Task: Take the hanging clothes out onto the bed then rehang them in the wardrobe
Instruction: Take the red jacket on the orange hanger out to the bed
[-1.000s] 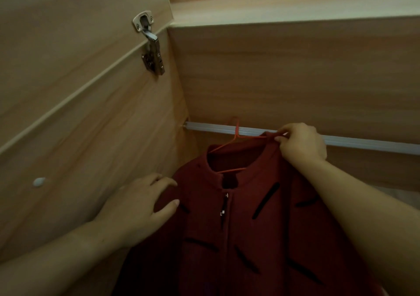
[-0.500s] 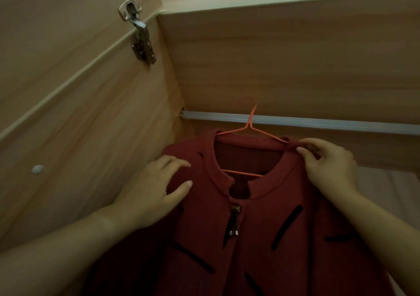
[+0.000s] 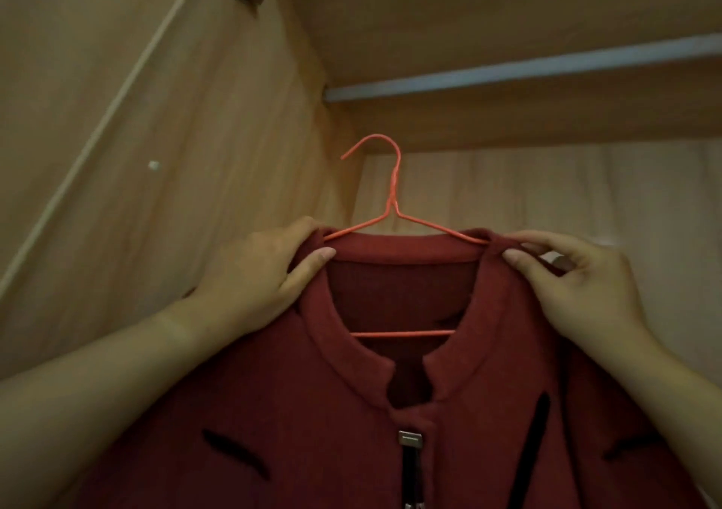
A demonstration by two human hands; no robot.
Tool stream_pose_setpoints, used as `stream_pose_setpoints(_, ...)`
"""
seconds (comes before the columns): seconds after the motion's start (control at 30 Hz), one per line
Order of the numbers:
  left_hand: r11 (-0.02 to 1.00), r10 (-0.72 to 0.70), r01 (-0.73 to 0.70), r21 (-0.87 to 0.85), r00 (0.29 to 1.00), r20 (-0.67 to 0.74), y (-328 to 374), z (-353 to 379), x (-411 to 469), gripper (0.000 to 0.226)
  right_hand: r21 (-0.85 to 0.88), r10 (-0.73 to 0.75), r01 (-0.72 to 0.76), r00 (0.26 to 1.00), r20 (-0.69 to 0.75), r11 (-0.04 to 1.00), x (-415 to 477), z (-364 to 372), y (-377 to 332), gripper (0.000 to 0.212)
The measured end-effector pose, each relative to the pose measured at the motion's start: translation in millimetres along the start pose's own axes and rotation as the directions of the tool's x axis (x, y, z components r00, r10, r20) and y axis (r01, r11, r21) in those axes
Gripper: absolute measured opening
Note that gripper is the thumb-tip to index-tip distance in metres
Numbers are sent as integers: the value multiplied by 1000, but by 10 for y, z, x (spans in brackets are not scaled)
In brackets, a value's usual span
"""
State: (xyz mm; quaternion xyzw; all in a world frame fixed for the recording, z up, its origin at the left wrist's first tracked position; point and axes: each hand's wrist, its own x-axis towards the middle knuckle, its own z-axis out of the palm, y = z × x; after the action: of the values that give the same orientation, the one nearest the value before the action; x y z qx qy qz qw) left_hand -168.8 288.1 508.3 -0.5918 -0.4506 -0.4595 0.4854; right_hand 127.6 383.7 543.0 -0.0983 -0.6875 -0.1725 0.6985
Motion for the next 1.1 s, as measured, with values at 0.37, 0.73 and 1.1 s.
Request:
stream_pose_setpoints(0.37,981,-164,169,-92,984,66,361,-187,-1244,44,19,191,-196,971,146,980,-1276,-113,-241,21)
stream_pose_setpoints(0.73,934,-190,164,-317,980,-55,536,-926,-1296,34,-97,251,-249,968,13,964,-1164,-589,-1359,29)
stream_pose_setpoints(1.1,826,-328,261,-500,944,-49,1291,-1714,-1464,30,-499,144,-140,989,-30,855,-1294,-1731,-2904,19)
